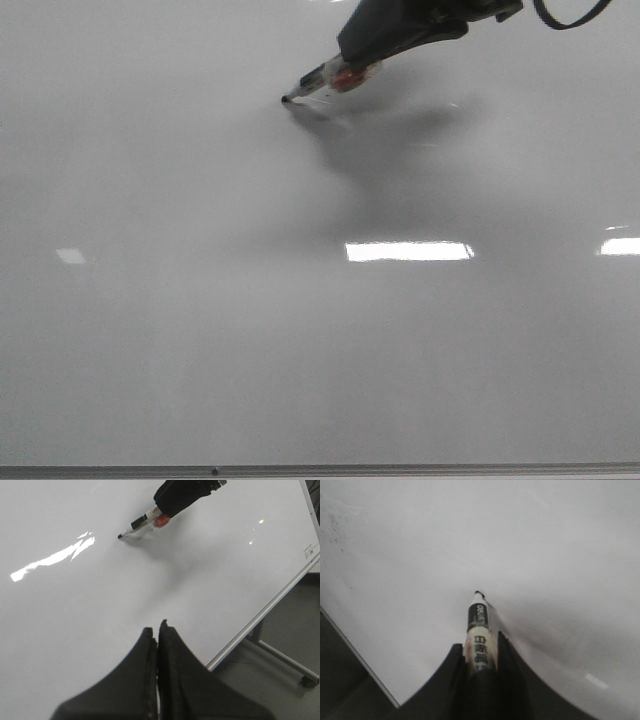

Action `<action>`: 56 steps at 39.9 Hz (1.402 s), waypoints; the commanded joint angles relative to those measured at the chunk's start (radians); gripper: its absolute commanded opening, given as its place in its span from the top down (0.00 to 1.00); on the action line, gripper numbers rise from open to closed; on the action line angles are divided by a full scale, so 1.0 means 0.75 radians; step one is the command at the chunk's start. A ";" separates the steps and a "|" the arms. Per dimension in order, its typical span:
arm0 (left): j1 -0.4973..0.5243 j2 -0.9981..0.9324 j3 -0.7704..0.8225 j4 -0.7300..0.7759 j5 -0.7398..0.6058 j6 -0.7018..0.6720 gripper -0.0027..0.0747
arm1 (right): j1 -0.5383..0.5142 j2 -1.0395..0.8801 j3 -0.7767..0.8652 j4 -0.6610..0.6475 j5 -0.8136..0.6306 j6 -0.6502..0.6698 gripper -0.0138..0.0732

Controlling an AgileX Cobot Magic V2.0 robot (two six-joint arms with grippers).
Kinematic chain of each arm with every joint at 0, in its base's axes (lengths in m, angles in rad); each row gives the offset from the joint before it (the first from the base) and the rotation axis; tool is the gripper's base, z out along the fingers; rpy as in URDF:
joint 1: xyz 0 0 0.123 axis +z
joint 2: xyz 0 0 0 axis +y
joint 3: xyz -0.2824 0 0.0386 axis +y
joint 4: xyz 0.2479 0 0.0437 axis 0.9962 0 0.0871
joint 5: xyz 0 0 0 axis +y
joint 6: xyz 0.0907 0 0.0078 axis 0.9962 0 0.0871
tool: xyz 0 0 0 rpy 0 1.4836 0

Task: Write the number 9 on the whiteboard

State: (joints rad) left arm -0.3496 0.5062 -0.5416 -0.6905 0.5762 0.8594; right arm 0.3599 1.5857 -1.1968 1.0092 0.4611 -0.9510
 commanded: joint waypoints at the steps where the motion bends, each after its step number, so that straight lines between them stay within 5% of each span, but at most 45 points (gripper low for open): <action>1: 0.004 0.004 -0.036 -0.054 -0.084 -0.014 0.99 | 0.033 0.009 -0.101 0.052 -0.026 -0.011 0.92; 25: 0.004 0.004 -0.036 -0.052 -0.082 -0.014 0.99 | -0.077 -0.036 -0.071 0.006 0.057 -0.010 0.91; 48: 0.004 0.004 -0.036 -0.052 -0.084 -0.014 0.99 | 0.005 0.108 0.149 -0.028 0.083 -0.010 0.91; 56: 0.004 0.004 -0.036 -0.063 -0.081 -0.014 0.99 | 0.006 0.003 0.127 -0.024 0.242 -0.057 0.91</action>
State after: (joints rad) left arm -0.3496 0.5062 -0.5416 -0.6922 0.5739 0.8594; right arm 0.3698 1.6855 -1.0607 0.9625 0.6008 -0.9558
